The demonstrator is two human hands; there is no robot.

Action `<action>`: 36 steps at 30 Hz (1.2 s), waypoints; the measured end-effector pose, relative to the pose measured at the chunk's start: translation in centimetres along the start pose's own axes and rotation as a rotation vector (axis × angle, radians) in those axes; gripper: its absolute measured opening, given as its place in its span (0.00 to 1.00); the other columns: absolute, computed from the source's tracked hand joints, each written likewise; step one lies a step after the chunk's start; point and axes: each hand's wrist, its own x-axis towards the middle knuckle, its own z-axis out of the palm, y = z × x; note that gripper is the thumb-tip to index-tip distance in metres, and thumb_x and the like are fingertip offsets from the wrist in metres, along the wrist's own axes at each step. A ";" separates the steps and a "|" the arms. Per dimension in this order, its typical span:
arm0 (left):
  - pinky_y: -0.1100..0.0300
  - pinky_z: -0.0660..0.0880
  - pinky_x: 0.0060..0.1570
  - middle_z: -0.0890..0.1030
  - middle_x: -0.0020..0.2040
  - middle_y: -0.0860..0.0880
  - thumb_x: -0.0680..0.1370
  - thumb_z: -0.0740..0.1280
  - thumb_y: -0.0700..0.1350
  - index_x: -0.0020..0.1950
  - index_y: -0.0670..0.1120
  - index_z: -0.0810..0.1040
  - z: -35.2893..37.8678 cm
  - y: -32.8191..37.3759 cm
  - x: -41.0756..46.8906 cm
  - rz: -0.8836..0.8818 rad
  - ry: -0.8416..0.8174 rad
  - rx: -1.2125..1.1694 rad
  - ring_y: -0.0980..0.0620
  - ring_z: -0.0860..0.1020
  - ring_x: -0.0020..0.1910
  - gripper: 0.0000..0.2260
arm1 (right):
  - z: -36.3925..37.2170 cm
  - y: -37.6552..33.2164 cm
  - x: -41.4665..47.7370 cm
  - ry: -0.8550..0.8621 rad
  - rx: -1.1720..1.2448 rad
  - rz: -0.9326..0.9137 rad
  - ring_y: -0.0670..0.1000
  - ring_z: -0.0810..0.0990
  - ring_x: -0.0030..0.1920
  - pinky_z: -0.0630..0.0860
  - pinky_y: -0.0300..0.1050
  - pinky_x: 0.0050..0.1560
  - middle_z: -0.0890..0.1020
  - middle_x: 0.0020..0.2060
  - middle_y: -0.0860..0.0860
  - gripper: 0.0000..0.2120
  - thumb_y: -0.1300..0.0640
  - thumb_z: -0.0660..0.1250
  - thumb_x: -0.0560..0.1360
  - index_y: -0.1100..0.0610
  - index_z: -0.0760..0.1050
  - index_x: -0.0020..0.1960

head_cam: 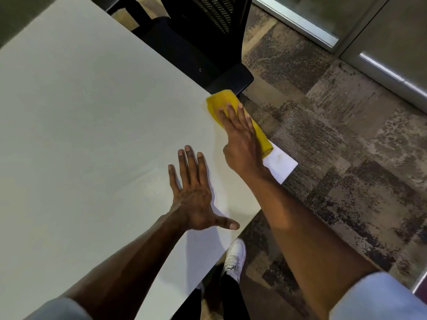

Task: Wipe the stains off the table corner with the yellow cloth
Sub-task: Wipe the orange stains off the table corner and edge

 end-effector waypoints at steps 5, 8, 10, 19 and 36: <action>0.25 0.32 0.79 0.23 0.83 0.37 0.48 0.56 0.93 0.84 0.41 0.25 -0.3 0.2 -0.1 -0.022 -0.041 0.050 0.34 0.23 0.82 0.84 | 1.2 -0.9 -7.6 0.010 0.004 -0.034 0.59 0.43 0.86 0.51 0.59 0.85 0.50 0.86 0.55 0.39 0.68 0.50 0.75 0.56 0.51 0.85; 0.25 0.33 0.80 0.22 0.82 0.35 0.49 0.56 0.92 0.82 0.40 0.23 -0.2 0.1 -0.1 -0.018 -0.041 0.075 0.32 0.22 0.82 0.83 | 1.8 -1.1 -14.3 0.006 0.092 -0.025 0.58 0.47 0.86 0.54 0.62 0.85 0.54 0.85 0.55 0.33 0.58 0.52 0.79 0.57 0.55 0.84; 0.25 0.32 0.80 0.22 0.82 0.36 0.49 0.54 0.93 0.83 0.40 0.23 -0.3 0.1 -0.2 -0.010 -0.042 0.056 0.33 0.23 0.82 0.83 | 1.7 -0.9 -16.5 -0.002 0.133 -0.012 0.57 0.48 0.86 0.55 0.63 0.84 0.55 0.85 0.53 0.35 0.57 0.57 0.78 0.56 0.56 0.84; 0.25 0.33 0.79 0.19 0.81 0.38 0.47 0.56 0.94 0.81 0.42 0.20 -0.9 0.5 -0.3 -0.032 -0.065 0.050 0.36 0.21 0.81 0.85 | -0.7 2.1 -5.2 0.066 0.117 0.110 0.59 0.44 0.86 0.48 0.59 0.86 0.53 0.86 0.55 0.45 0.75 0.62 0.71 0.56 0.54 0.85; 0.26 0.30 0.79 0.15 0.78 0.39 0.48 0.57 0.93 0.79 0.42 0.18 -2.1 1.1 -0.5 -0.063 -0.153 0.040 0.37 0.17 0.79 0.85 | -0.4 5.1 -10.3 0.178 0.122 0.208 0.61 0.47 0.86 0.51 0.61 0.85 0.55 0.85 0.56 0.47 0.76 0.58 0.67 0.57 0.55 0.85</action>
